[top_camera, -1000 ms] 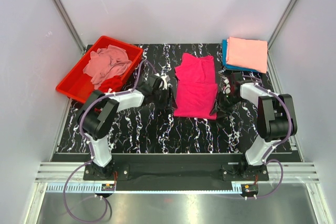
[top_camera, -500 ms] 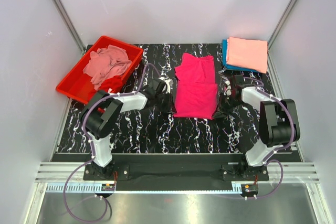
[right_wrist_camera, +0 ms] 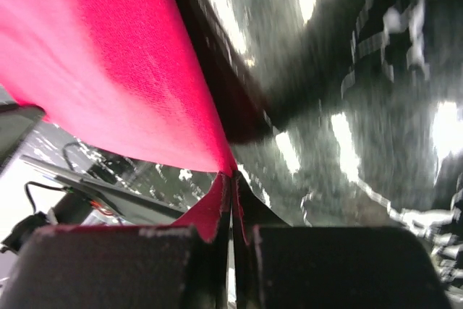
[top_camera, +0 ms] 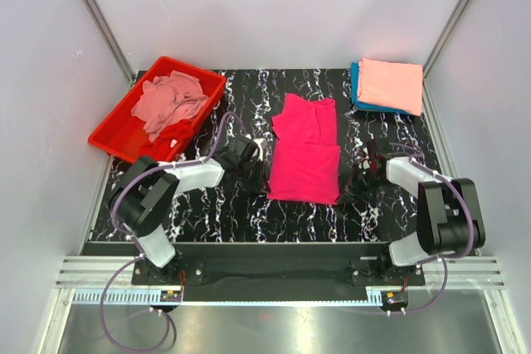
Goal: Fold and stack the t-shirts
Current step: Fold the tshirt
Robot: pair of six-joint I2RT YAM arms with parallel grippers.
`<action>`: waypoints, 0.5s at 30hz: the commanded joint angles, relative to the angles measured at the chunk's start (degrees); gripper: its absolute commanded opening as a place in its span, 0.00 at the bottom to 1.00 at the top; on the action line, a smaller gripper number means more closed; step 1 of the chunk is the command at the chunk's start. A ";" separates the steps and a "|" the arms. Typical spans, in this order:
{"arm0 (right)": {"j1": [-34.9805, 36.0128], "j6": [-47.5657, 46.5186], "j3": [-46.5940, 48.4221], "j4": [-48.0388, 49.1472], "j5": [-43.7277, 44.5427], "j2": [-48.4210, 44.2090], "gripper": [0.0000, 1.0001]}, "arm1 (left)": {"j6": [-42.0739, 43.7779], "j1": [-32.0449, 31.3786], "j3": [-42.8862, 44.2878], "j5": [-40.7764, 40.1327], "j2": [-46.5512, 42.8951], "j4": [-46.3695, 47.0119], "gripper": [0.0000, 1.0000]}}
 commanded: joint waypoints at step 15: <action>6.80 13.23 -10.58 -3.72 4.73 -19.19 0.07 | -5.81 -5.77 -12.15 -6.83 -14.12 -5.23 0.05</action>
